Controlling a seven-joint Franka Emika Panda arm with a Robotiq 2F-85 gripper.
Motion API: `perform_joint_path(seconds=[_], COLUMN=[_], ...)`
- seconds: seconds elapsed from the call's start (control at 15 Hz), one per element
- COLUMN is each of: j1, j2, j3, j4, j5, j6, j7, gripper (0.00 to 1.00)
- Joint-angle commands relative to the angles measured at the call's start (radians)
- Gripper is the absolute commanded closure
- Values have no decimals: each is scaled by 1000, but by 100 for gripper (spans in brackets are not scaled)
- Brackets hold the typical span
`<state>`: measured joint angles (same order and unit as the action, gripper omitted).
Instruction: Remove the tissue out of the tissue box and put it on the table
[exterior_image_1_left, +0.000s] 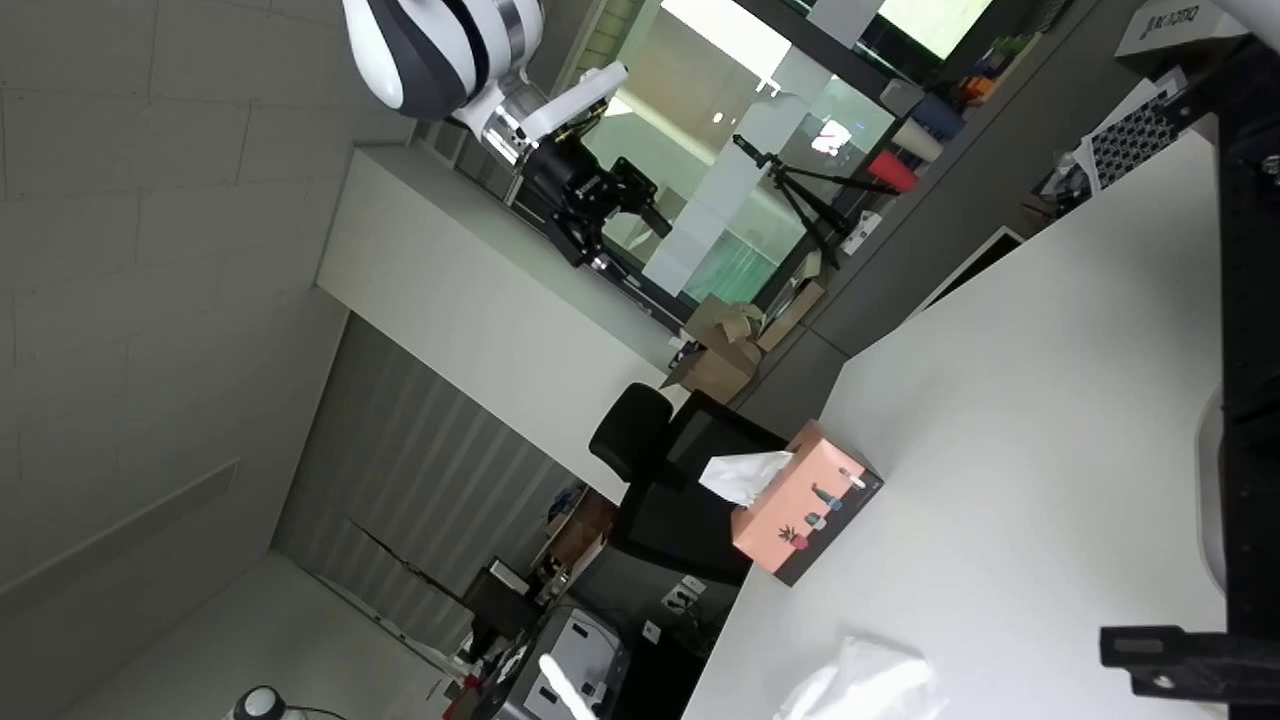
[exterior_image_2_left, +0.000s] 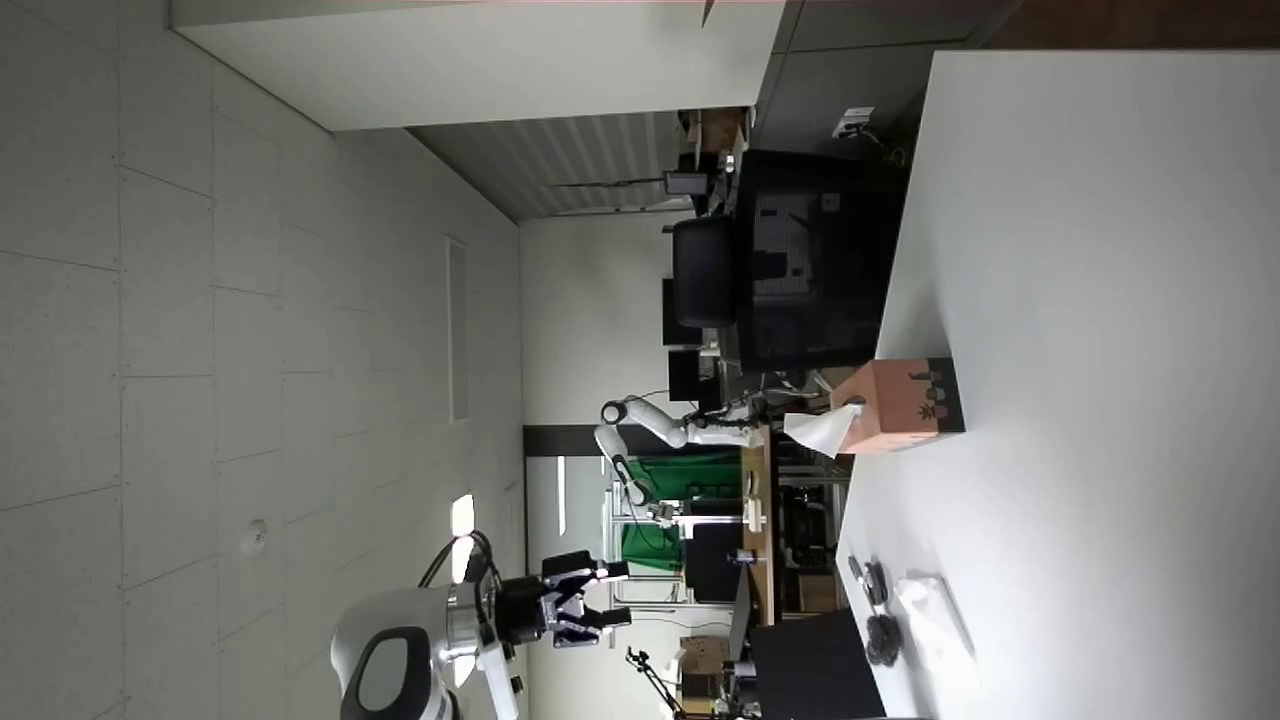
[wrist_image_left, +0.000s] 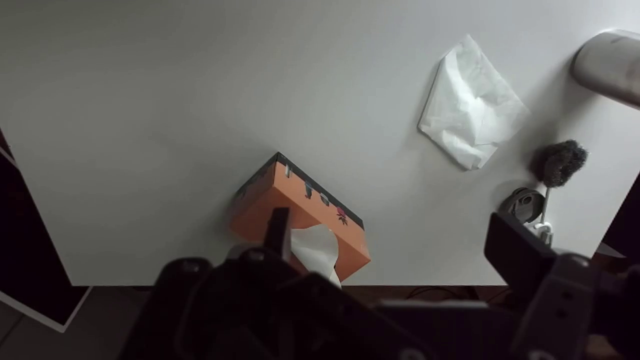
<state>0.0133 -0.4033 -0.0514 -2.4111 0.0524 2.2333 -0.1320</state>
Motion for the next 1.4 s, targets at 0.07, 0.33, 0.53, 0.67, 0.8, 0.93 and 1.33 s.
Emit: perform_joint_path(seconds=[0.07, 0.33, 0.53, 0.67, 0.8, 0.93, 1.33], j1=[-7, 12, 9, 2, 2, 2, 1], j2=[100, 250, 405, 353, 403, 393, 371], j3=[-24, -55, -45, -40, -38, -37, -37], j4=[18, 36, 80, 26, 37, 36, 31], j5=[-1, 52, 70, 49, 49, 49, 49], j6=[159, 463, 728, 717, 749, 743, 733], j7=[-63, -179, -209, -191, -192, -192, -192], gripper=[0, 0, 0, 0, 0, 0, 0])
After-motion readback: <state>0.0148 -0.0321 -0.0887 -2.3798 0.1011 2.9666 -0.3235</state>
